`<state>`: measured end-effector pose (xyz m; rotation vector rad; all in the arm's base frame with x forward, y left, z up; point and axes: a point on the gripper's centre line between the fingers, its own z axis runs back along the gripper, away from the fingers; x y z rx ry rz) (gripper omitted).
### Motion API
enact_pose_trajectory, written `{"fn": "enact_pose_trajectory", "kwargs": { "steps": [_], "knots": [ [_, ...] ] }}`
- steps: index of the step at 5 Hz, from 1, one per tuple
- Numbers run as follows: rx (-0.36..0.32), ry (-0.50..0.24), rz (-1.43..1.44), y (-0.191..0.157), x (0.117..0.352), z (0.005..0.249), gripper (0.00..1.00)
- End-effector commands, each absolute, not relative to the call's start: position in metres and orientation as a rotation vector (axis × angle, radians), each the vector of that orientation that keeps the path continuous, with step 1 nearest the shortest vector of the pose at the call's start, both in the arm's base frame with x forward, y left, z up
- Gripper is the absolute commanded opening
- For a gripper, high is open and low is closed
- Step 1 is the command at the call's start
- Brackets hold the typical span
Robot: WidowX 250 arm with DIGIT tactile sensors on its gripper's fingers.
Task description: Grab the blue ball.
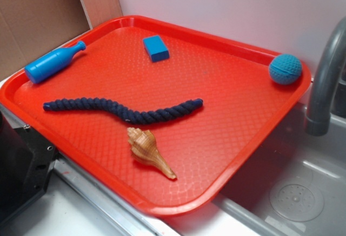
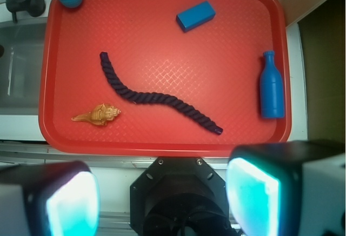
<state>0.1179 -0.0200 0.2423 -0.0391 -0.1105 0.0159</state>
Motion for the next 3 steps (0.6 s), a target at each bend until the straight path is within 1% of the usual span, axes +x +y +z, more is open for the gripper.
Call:
{"fn": "enact_pose_trajectory", "kwargs": {
  "steps": [1,2,3],
  "knots": [
    [-0.039,-0.110,0.016,-0.020,0.118,0.242,1.00],
    [0.006,-0.179,-0.066,-0.023,0.125,0.243,1.00],
    [0.040,-0.213,-0.152,-0.028,0.132,0.241,1.00]
  ]
}}
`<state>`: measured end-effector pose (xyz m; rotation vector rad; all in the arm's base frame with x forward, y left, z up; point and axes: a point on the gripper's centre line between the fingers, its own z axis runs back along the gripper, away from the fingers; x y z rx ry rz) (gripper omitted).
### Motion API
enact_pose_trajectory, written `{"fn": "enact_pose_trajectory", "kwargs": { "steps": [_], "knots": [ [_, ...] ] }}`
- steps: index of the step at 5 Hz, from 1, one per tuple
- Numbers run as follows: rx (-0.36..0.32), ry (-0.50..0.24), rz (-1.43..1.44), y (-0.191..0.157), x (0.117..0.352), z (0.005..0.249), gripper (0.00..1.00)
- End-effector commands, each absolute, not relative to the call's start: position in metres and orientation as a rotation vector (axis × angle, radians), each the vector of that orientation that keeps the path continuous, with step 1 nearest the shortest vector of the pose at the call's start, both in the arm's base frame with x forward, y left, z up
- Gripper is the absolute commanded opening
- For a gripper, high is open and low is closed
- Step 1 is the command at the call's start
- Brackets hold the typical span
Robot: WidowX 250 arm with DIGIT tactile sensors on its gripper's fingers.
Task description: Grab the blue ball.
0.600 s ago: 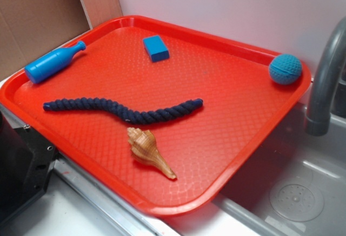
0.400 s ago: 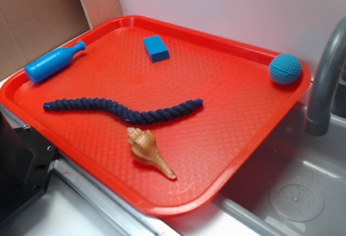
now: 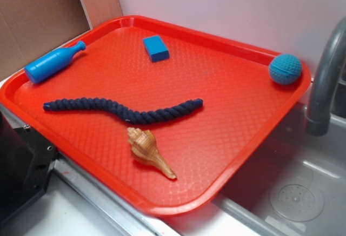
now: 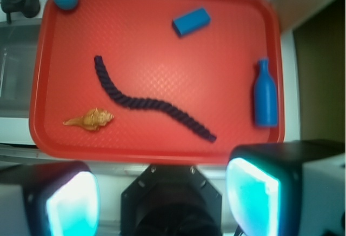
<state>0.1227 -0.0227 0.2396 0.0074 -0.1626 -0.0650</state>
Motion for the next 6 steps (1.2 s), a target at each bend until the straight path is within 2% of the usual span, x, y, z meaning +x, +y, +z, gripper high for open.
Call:
{"fn": "enact_pose_trajectory", "kwargs": {
  "steps": [1,3,4,5,6],
  "knots": [
    [0.035,-0.245,-0.293,-0.038,0.144,0.234,1.00],
    [0.017,-0.294,-0.419,-0.054,0.178,0.215,1.00],
    [-0.023,-0.319,-0.438,-0.062,0.205,0.198,1.00],
    [-0.073,-0.398,-0.439,-0.067,0.231,0.180,1.00],
    [-0.069,-0.402,-0.418,-0.078,0.259,0.159,1.00]
  ]
}}
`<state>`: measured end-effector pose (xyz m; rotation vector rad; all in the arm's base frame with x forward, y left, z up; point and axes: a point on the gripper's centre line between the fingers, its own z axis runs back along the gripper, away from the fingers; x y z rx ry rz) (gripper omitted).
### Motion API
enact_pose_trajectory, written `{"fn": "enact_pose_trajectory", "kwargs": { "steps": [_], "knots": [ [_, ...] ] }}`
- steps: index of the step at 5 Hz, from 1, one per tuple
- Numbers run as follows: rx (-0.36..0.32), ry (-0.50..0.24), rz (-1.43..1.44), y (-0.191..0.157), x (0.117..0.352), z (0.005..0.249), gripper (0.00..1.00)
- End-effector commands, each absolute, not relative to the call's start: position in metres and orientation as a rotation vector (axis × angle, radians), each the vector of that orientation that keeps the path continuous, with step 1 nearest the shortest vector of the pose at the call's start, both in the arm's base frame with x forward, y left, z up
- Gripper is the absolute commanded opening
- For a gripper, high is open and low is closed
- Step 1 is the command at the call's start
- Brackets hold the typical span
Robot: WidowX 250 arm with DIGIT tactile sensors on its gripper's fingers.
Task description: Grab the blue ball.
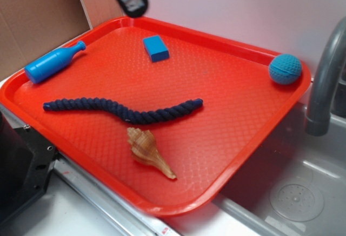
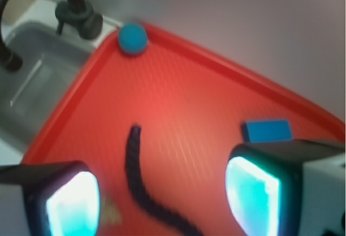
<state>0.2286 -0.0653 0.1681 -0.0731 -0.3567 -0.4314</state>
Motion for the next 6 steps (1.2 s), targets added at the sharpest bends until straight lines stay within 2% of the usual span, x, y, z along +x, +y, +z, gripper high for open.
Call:
{"fn": "enact_pose_trajectory", "kwargs": {
  "steps": [1,2,3,4,6],
  "knots": [
    [-0.093,-0.406,-0.394,-0.091,0.284,0.139,1.00],
    [-0.120,-0.404,-0.408,-0.108,0.312,0.115,1.00],
    [-0.112,-0.404,-0.444,-0.127,0.328,0.100,1.00],
    [-0.120,-0.409,-0.479,-0.141,0.339,0.086,1.00],
    [-0.080,-0.385,-0.500,-0.159,0.359,0.060,1.00]
  ]
}}
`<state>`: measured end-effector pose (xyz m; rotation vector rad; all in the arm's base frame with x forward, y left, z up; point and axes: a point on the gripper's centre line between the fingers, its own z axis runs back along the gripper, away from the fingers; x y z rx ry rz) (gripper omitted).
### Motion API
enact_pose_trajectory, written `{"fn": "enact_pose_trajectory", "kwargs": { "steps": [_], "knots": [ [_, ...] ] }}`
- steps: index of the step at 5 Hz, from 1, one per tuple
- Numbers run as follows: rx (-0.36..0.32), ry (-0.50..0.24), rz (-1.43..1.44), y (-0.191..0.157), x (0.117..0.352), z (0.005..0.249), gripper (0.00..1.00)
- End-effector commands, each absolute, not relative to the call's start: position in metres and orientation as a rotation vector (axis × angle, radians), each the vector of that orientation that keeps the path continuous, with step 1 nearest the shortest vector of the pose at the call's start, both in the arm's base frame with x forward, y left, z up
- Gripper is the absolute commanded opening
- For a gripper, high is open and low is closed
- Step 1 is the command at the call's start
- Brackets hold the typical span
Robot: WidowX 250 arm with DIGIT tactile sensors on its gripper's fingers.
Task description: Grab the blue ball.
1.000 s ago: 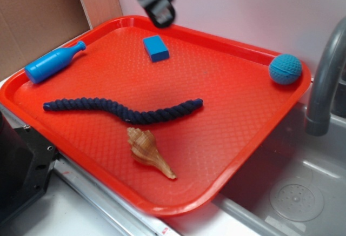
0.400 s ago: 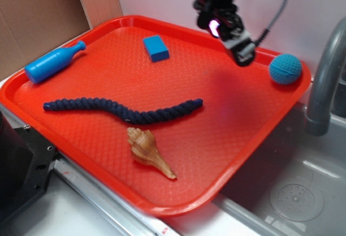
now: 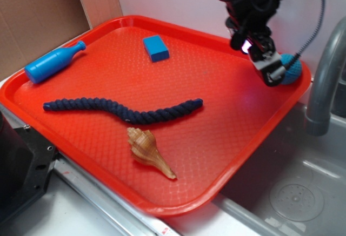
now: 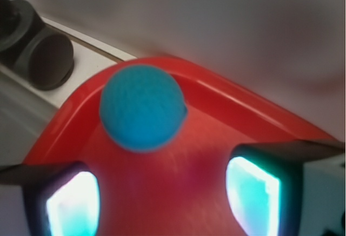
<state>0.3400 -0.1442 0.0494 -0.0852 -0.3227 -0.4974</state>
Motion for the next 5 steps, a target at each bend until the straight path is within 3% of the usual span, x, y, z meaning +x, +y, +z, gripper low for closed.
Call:
{"fn": "enact_pose_trajectory", "kwargs": {
  "steps": [1,2,4,5],
  "knots": [
    [-0.111,-0.377,-0.548,-0.168,0.368,0.050,1.00],
    [-0.084,-0.381,-0.548,-0.171,0.370,0.048,0.00],
    [-0.099,-0.357,-0.523,-0.165,0.370,0.039,0.00],
    [-0.071,-0.330,-0.486,-0.159,0.366,0.045,0.00]
  ]
}}
